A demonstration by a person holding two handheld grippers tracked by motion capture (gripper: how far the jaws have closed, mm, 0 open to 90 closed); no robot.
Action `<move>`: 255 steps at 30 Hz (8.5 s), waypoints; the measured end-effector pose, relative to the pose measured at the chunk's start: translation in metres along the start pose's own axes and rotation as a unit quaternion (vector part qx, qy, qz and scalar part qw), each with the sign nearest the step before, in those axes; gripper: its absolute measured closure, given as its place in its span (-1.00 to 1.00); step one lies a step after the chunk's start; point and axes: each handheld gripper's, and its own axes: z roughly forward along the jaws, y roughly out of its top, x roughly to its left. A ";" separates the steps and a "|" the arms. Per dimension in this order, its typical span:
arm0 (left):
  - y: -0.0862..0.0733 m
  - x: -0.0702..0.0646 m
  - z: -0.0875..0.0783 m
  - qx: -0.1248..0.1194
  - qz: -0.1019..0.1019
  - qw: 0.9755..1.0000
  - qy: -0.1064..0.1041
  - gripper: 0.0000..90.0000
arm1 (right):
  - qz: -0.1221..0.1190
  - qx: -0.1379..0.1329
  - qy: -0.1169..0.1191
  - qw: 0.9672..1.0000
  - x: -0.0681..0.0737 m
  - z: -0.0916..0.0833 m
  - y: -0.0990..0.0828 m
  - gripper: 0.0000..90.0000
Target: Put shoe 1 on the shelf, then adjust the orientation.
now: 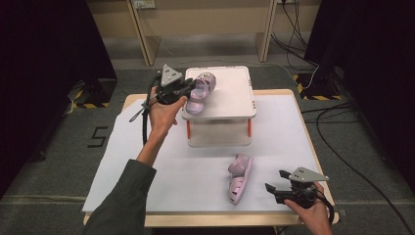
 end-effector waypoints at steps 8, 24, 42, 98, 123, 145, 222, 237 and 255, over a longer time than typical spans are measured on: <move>-0.006 0.003 0.022 0.005 -0.014 0.999 0.043 0.80 | -0.003 -0.001 0.003 1.000 0.001 0.000 0.000 -0.44; -0.024 -0.009 0.047 0.014 -0.041 0.998 0.050 0.68 | -0.003 0.000 0.005 1.000 0.002 0.000 0.000 -0.44; -0.018 0.001 0.022 0.018 -0.042 0.998 0.042 -0.14 | -0.001 0.002 0.005 1.000 0.002 0.001 0.000 -0.44; -0.139 -0.026 -0.112 0.030 -0.047 0.995 -0.079 -0.61 | -0.001 0.003 0.000 1.000 0.003 0.001 0.000 -0.44; -0.215 -0.032 -0.144 0.059 -0.043 0.993 -0.092 -0.63 | -0.003 0.003 -0.001 1.000 0.002 0.001 0.000 -0.44; -0.250 -0.041 -0.160 0.099 -0.017 0.992 -0.083 -0.64 | -0.006 -0.004 0.001 1.000 0.004 0.000 0.002 -0.44; -0.252 -0.042 -0.156 0.120 0.003 0.989 -0.091 -0.63 | -0.099 0.120 0.136 0.978 0.006 0.045 0.066 0.42; -0.252 -0.042 -0.155 0.121 0.002 0.988 -0.091 -0.63 | 0.020 0.066 0.111 0.991 -0.012 0.063 0.079 0.79; -0.252 -0.042 -0.156 0.120 0.003 0.989 -0.091 -0.63 | 0.010 0.088 0.082 0.993 -0.016 0.037 0.062 0.02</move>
